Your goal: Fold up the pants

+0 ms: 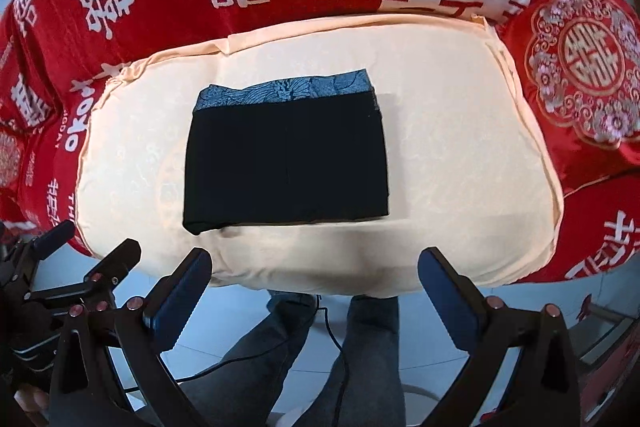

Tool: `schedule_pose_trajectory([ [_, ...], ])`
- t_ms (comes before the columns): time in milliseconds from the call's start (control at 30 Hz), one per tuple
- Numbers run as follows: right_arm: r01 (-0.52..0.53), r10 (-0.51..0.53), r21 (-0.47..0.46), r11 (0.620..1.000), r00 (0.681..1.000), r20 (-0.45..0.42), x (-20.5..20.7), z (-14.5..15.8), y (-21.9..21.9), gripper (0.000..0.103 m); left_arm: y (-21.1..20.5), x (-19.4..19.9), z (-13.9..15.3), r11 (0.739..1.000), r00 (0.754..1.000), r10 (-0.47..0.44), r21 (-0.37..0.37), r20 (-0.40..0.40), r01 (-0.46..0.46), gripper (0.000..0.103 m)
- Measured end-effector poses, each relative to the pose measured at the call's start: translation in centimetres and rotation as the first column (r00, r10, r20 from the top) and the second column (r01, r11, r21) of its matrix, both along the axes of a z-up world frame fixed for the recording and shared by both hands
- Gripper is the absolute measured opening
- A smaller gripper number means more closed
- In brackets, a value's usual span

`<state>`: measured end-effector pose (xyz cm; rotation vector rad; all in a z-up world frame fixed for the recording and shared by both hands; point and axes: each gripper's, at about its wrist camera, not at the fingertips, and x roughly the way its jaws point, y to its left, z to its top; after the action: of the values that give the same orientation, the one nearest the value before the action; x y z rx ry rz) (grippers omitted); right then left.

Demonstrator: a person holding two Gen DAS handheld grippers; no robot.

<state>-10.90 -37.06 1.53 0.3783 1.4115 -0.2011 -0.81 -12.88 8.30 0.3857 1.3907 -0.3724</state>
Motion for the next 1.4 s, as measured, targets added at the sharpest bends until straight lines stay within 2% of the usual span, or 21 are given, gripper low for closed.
schedule_pose_trajectory([
  [333, -0.028, 0.028, 0.020, 0.999, 0.999, -0.018, 0.9, -0.9, -0.8, 0.103, -1.1, -0.3, 0.2, 1.000, 1.000, 0.007, 0.030, -0.009, -0.007, 0.103],
  [1400, -0.020, 0.019, -0.029, 0.999, 0.999, -0.039, 1.6, -1.1, -1.1, 0.103, -1.6, 0.7, 0.5, 0.998, 1.000, -0.029, 0.057, 0.008, 0.028, 0.103],
])
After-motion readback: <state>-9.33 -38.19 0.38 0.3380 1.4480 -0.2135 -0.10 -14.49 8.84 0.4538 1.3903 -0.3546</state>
